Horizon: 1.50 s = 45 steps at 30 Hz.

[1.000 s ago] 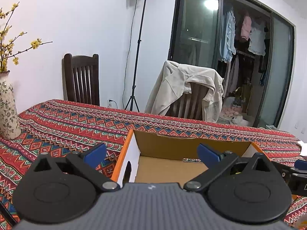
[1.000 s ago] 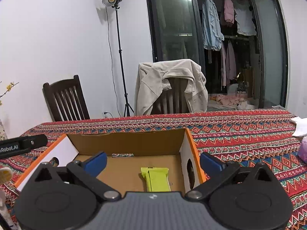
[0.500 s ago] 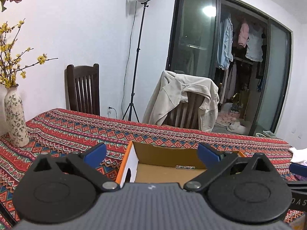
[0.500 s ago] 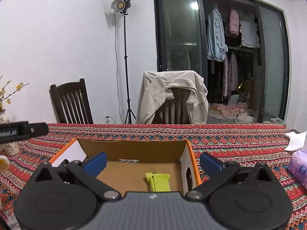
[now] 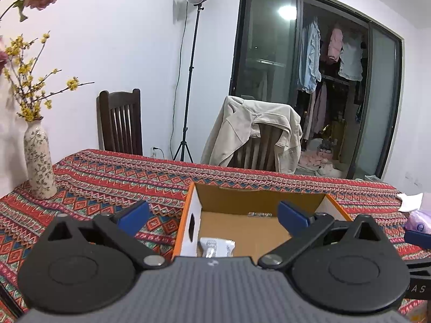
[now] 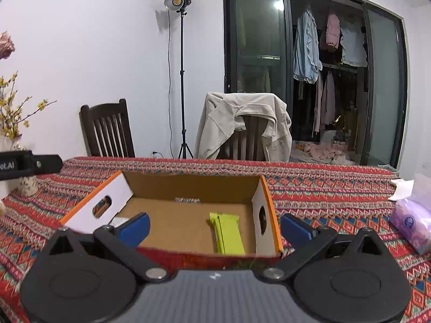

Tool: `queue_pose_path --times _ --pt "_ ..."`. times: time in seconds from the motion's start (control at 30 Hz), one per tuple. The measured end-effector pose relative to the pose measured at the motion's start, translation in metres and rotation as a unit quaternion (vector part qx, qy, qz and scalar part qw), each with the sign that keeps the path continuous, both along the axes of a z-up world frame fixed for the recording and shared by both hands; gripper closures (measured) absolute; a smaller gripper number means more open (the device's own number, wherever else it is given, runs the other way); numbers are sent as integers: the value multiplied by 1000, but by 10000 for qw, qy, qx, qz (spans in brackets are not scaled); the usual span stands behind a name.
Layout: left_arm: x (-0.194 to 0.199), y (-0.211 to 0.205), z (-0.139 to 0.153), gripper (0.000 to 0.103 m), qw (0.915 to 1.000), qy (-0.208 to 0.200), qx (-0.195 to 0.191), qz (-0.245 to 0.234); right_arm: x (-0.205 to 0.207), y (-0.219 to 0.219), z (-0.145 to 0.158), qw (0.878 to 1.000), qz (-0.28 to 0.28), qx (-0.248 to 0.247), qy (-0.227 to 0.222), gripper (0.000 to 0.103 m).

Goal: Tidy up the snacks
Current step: 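Lift both grippers out of the box and move back to the snack pile, then grasp the orange chip bag with yellow text using the right gripper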

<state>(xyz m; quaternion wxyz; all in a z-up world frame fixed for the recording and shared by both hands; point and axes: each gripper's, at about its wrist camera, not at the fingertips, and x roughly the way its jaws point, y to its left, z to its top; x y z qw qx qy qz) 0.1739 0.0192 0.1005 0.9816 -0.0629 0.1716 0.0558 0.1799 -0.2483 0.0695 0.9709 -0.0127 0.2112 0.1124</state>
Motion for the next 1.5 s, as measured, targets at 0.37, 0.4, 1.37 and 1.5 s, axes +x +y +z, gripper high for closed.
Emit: queue_pose_path --times 0.37,0.4,1.37,1.5 --pt "-39 16 -24 0 9996 253 -90 22 -46 3 -20 9997 111 -91 204 0" --pt "-42 17 -27 0 9996 278 -100 21 -49 2 -22 9996 110 -92 230 0" --pt "-91 44 -90 0 9968 736 -280 157 -84 2 -65 9982 124 -108 578 2" --pt "-88 49 -93 0 9964 765 -310 175 -78 7 -68 9979 101 -105 624 13"
